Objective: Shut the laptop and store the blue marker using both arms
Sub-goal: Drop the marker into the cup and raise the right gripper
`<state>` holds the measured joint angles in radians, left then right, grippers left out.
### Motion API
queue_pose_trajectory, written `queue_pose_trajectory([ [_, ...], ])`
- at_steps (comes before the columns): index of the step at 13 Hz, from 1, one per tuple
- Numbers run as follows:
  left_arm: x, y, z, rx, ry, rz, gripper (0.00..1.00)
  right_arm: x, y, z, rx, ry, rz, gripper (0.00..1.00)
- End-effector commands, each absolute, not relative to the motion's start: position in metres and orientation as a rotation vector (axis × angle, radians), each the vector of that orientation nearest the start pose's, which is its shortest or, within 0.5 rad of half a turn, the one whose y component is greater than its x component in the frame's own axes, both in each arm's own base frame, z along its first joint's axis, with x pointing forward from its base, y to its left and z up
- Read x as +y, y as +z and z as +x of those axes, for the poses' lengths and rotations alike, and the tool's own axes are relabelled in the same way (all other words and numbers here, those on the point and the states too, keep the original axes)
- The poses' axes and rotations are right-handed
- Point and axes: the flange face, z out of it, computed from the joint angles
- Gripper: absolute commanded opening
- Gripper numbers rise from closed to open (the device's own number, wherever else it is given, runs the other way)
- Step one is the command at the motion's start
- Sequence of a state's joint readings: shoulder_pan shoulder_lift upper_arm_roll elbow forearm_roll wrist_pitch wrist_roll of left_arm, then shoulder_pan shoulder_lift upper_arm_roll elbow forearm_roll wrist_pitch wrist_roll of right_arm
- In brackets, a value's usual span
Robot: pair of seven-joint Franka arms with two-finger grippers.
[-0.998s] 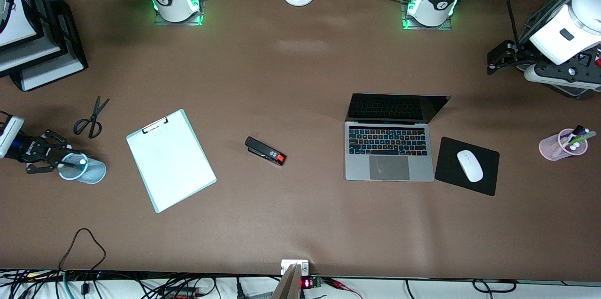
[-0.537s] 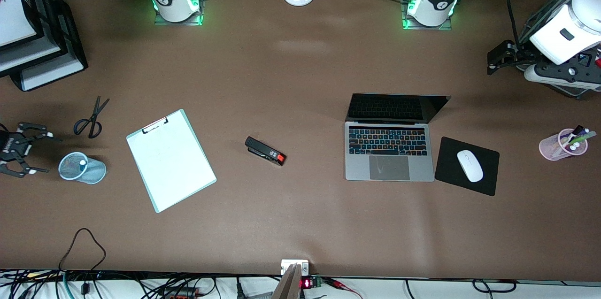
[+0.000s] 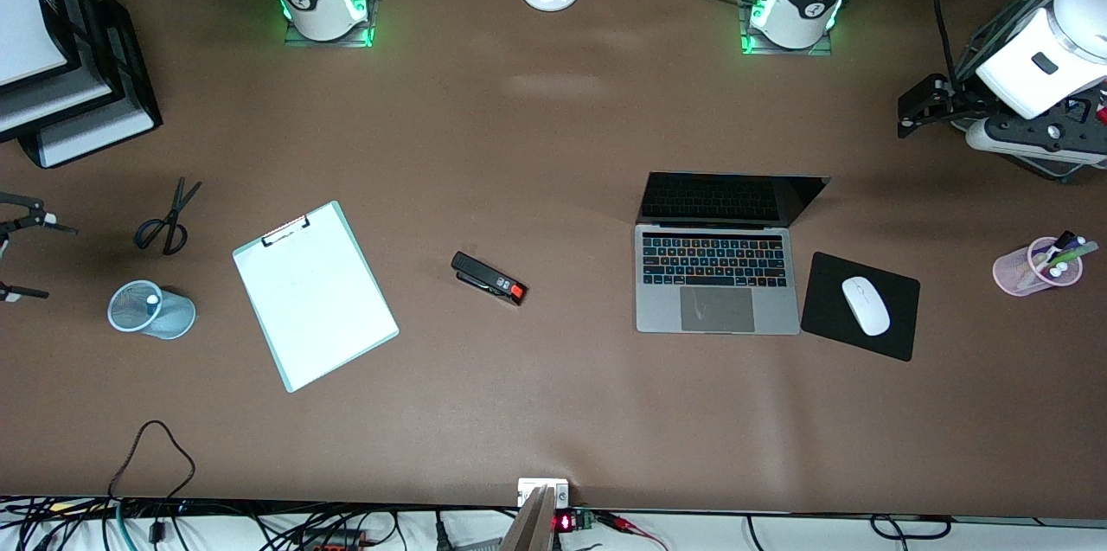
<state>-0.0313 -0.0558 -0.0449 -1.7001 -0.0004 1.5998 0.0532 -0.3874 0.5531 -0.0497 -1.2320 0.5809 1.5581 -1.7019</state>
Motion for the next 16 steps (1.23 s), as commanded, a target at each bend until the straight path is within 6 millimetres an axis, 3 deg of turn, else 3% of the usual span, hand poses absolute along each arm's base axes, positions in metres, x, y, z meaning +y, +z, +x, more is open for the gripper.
queue_pose_trajectory([
  [1, -0.039, 0.603, 0.534, 0.237, 0.072, -3.112, 1.0, -0.2, 0.474, 0.644, -1.401, -0.399, -2.267, 1.0],
  [5, -0.037, 0.603, 0.535, 0.237, 0.072, -3.113, 1.0, -0.158, 0.497, 0.639, -1.258, -0.29, -2.379, 1.0],
  [12, -0.038, 0.603, 0.535, 0.24, 0.072, -3.111, 1.0, -0.069, 0.526, 0.626, -0.808, -0.019, -2.66, 1.0],
  [16, -0.038, 0.603, 0.535, 0.24, 0.072, -3.111, 1.0, -0.034, 0.524, 0.624, -0.59, 0.123, -2.755, 1.0],
])
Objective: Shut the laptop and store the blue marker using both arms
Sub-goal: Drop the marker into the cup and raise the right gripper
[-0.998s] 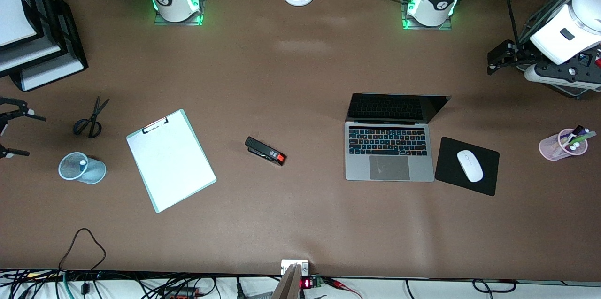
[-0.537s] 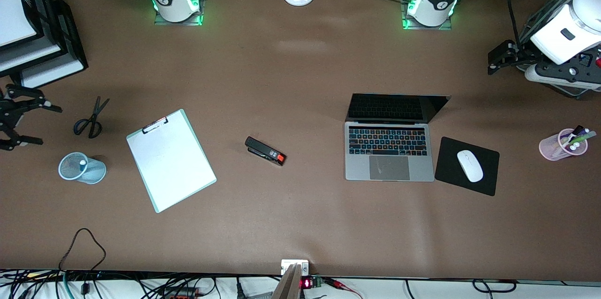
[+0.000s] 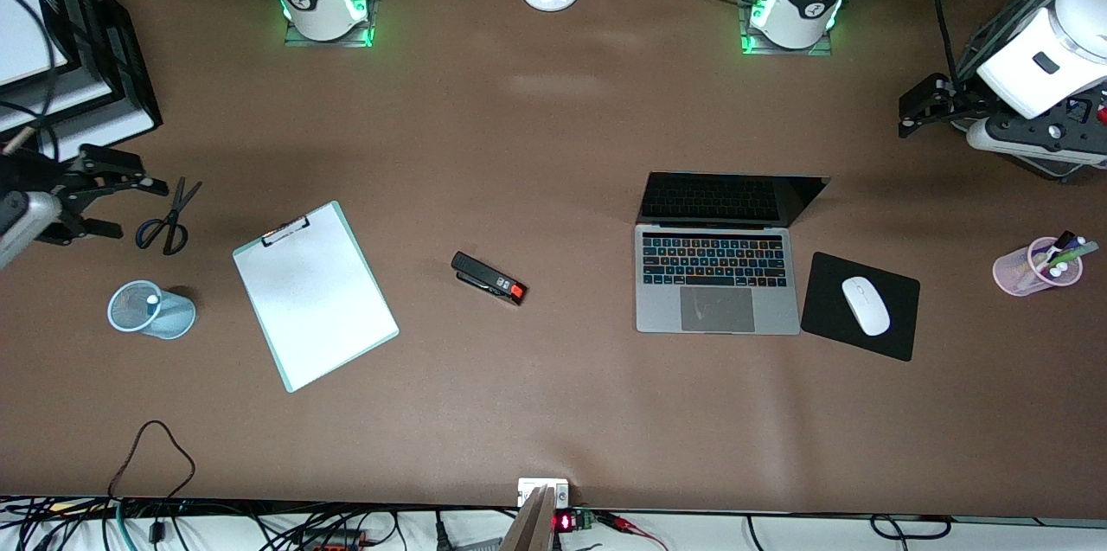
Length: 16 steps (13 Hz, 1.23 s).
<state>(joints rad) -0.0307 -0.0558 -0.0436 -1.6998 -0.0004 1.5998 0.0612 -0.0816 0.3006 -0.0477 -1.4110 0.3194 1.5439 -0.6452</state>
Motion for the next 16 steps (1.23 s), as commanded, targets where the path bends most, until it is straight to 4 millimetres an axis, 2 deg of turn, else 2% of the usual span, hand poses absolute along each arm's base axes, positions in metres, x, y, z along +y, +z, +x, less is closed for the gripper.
queue_pose_trajectory([
  [1, -0.038, 0.603, 0.535, 0.24, 0.072, -3.111, 1.0, -0.026, 0.524, 0.623, -0.536, 0.15, -2.765, 1.0],
  [4, -0.038, 0.603, 0.535, 0.24, 0.072, -3.111, 1.0, -0.013, 0.526, 0.621, -0.375, 0.22, -2.835, 1.0],
  [6, -0.038, 0.603, 0.535, 0.24, 0.072, -3.111, 1.0, 0.007, 0.53, 0.619, -0.286, 0.267, -2.933, 1.0],
  [9, -0.039, 0.603, 0.534, 0.24, 0.072, -3.111, 1.0, 0.029, 0.541, 0.614, -0.14, 0.302, -3.075, 1.0],
  [10, -0.039, 0.603, 0.534, 0.242, 0.072, -3.111, 1.0, 0.032, 0.55, 0.611, -0.123, 0.313, -3.13, 1.0],
  [11, -0.037, 0.603, 0.535, 0.238, 0.072, -3.113, 1.0, 0.026, 0.557, 0.608, -0.119, 0.338, -3.168, 1.0],
  [12, -0.036, 0.602, 0.535, 0.235, 0.074, -3.111, 1.0, 0.015, 0.574, 0.608, -0.107, 0.3, -3.193, 1.0],
  [13, -0.037, 0.603, 0.535, 0.237, 0.074, -3.111, 1.0, -0.016, 0.592, 0.605, -0.022, 0.237, -3.199, 1.0],
  [14, -0.036, 0.602, 0.535, 0.237, 0.074, -3.111, 1.0, -0.042, 0.599, 0.603, 0.054, 0.206, -3.202, 1.0],
  [16, -0.036, 0.602, 0.535, 0.235, 0.074, -3.111, 1.0, -0.065, 0.611, 0.596, 0.147, 0.177, -3.202, 1.0],
])
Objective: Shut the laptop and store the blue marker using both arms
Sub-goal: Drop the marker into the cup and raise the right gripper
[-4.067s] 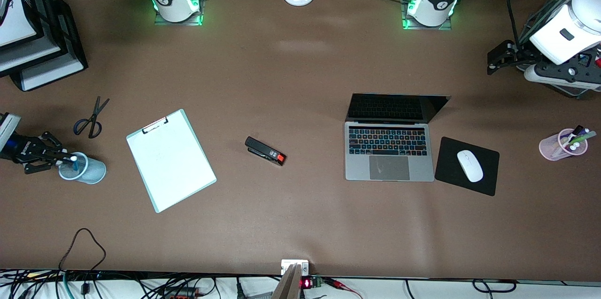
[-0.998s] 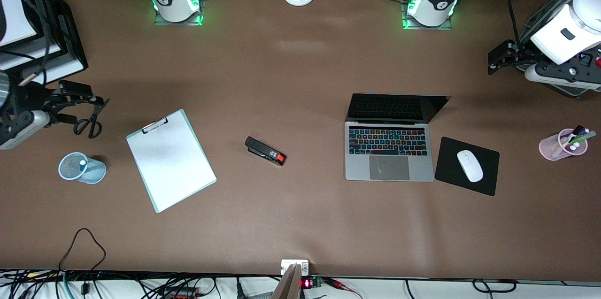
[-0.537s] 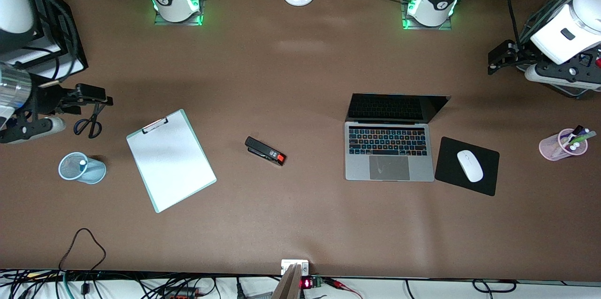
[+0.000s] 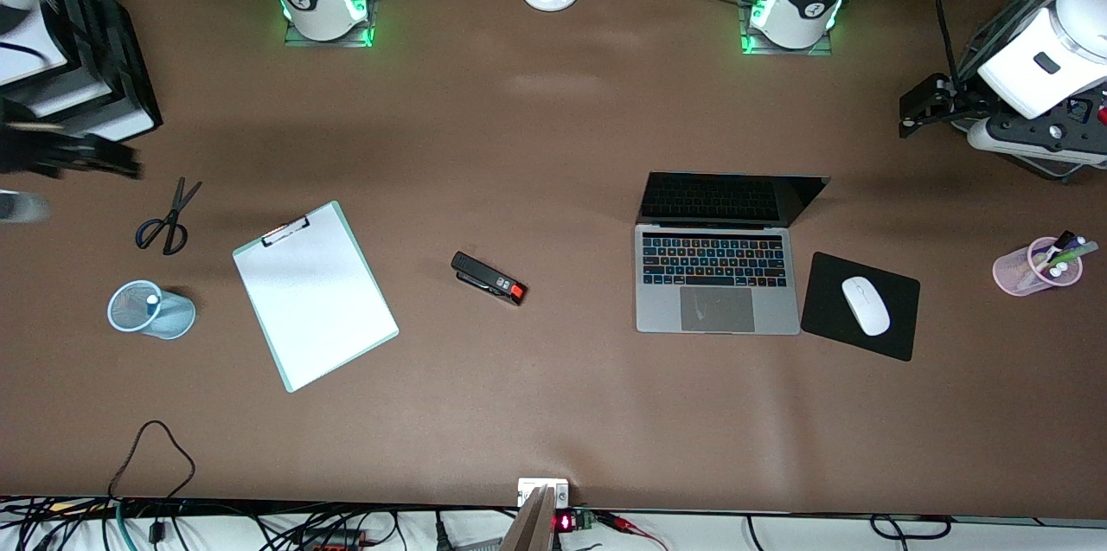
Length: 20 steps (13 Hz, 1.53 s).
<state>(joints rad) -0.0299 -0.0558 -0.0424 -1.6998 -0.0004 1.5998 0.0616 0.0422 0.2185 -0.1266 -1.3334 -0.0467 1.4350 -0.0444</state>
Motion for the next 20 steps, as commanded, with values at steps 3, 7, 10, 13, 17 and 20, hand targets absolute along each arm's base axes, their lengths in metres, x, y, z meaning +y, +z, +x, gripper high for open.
queue_pose_trajectory([
  [3, -0.036, 0.603, 0.535, 0.235, 0.072, -3.111, 1.0, -0.064, 0.613, 0.584, 0.128, 0.19, -3.19, 1.0],
  [7, -0.036, 0.603, 0.535, 0.235, 0.074, -3.111, 1.0, -0.062, 0.608, 0.567, 0.118, 0.131, -3.166, 1.0],
  [10, -0.036, 0.603, 0.535, 0.235, 0.072, -3.111, 1.0, -0.06, 0.617, 0.553, 0.108, 0.107, -3.162, 1.0],
  [13, -0.036, 0.603, 0.535, 0.235, 0.074, -3.111, 1.0, -0.06, 0.621, 0.551, 0.106, 0.092, -3.162, 1.0],
  [17, -0.036, 0.603, 0.534, 0.235, 0.077, -3.111, 1.0, -0.053, 0.623, 0.553, 0.085, 0.079, -3.175, 1.0],
  [20, -0.036, 0.603, 0.534, 0.237, 0.082, -3.111, 1.0, -0.054, 0.622, 0.555, 0.092, 0.081, -3.171, 1.0],
])
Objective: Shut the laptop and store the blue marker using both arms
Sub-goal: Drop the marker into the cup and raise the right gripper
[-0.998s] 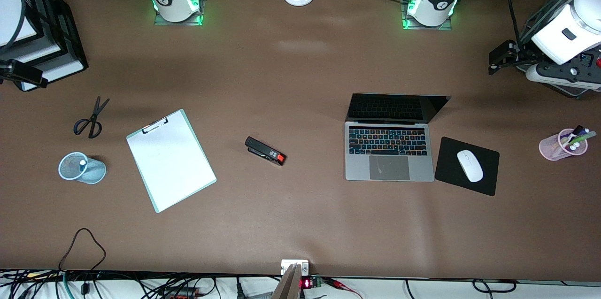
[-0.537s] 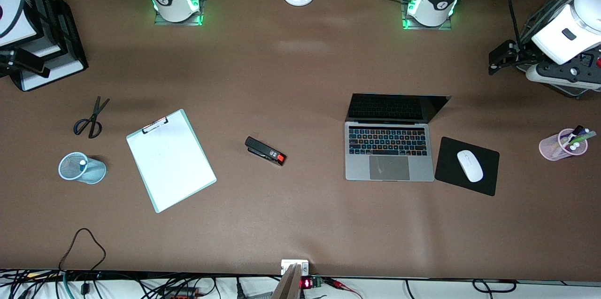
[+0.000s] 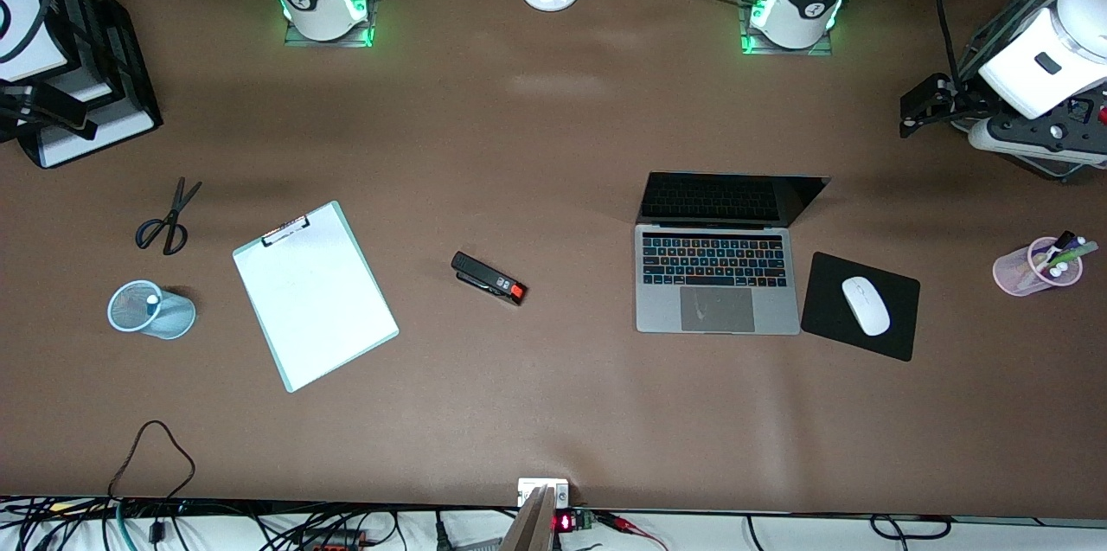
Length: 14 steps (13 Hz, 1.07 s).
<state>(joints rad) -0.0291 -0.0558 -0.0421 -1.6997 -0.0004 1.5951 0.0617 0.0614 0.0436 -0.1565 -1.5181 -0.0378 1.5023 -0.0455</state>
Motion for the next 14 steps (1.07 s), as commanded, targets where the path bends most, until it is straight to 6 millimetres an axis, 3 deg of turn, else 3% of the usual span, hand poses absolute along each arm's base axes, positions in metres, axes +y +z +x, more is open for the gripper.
queue_pose_trajectory([
  [1, -0.0356, 0.6028, 0.534, 0.237, 0.082, -3.111, 1.0, -0.054, 0.6227, 0.5554, 0.089, 0.071, -3.17, 1.0],
  [14, -0.0345, 0.602, 0.5345, 0.23, 0.084, -3.11, 1.0, -0.0491, 0.6201, 0.5549, 0.079, 0.094, -3.165, 1.0],
])
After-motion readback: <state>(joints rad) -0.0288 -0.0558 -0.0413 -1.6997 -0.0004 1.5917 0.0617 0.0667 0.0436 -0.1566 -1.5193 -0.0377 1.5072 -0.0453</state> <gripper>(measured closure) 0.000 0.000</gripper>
